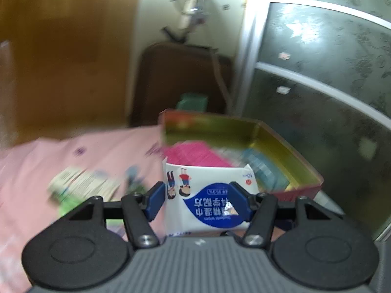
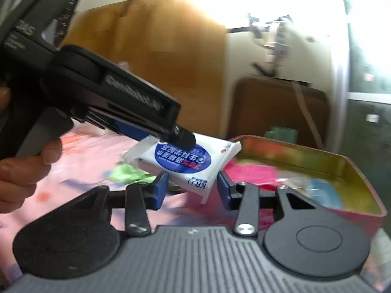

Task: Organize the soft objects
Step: 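Carry the wet-wipes pack into the pink tin box and release it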

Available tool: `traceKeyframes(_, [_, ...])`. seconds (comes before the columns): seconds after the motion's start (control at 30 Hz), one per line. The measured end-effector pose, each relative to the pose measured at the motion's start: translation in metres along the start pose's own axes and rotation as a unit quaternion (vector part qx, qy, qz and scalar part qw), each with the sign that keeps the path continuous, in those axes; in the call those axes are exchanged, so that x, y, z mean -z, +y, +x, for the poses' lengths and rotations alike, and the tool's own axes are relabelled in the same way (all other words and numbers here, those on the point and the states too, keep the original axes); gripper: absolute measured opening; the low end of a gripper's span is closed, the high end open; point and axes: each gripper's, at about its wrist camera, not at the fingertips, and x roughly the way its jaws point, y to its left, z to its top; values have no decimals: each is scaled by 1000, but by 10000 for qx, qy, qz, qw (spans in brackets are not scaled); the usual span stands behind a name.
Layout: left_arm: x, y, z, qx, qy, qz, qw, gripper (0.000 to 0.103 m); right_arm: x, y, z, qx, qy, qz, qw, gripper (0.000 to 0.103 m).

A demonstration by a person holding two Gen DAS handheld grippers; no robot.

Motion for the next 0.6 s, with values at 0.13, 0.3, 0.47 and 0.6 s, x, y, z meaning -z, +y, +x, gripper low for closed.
traceKeyframes(0.13, [-26,-32,39,256,-57,285,9992,57,-1,-44,14,506,81,341,9981,47])
traceKeyframes(0.3, [-48,-69,97,327,168,643,9973,64,5,-97,41,1584,398,690,9841,48])
traceKeyframes(0.47, [-37,-68,125,156,545,494,9972,64,17,-121,25,1783,291,1153,9768,48])
traceKeyframes(0.6, [-29,-59,114,87,508,437,9977,64,17,-116,18,1746,163,1225,9768,49])
